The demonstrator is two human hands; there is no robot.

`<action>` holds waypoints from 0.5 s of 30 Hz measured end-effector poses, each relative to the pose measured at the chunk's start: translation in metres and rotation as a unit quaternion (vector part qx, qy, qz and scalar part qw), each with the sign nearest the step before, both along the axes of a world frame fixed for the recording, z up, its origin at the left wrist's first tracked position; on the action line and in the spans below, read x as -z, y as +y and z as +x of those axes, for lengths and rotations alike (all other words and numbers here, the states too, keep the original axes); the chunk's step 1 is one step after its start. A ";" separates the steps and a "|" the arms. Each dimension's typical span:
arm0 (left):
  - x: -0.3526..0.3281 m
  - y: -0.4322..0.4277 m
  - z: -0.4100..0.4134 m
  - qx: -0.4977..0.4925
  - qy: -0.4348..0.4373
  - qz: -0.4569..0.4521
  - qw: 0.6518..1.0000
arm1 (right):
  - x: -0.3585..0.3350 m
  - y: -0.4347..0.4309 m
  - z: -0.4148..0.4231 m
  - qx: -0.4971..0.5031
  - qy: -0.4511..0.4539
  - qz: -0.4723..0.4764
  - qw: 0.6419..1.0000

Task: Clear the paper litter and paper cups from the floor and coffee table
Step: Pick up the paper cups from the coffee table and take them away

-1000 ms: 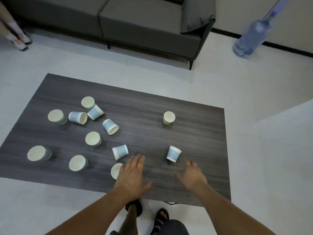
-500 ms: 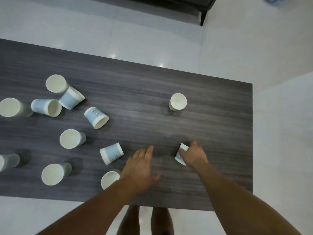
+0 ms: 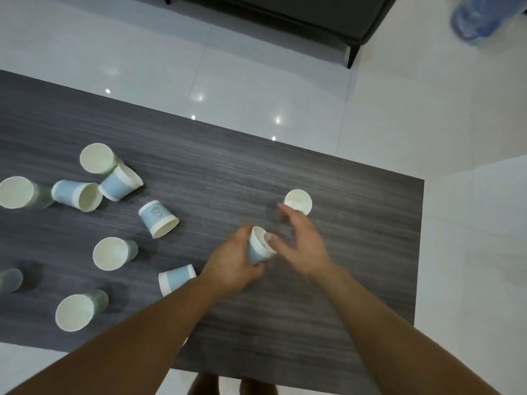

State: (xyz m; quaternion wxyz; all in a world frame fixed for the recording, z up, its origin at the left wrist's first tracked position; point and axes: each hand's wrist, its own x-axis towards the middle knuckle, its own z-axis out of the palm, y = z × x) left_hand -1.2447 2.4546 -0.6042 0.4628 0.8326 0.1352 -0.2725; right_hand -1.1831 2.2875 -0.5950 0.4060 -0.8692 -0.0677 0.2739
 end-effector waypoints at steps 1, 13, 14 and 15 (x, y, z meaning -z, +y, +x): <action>0.001 0.002 -0.001 0.000 0.008 0.019 1.000 | 0.005 -0.003 0.016 0.018 -0.063 -0.046 0.997; 0.006 0.012 -0.039 -0.008 0.000 0.109 0.994 | 0.072 0.002 0.039 -0.105 0.013 -0.317 0.943; 0.001 0.013 -0.039 -0.006 -0.010 0.120 0.993 | 0.069 0.002 0.027 -0.104 0.012 -0.313 0.944; -0.005 0.014 -0.039 -0.006 -0.015 0.126 0.992 | 0.065 0.001 0.016 -0.102 0.012 -0.310 0.945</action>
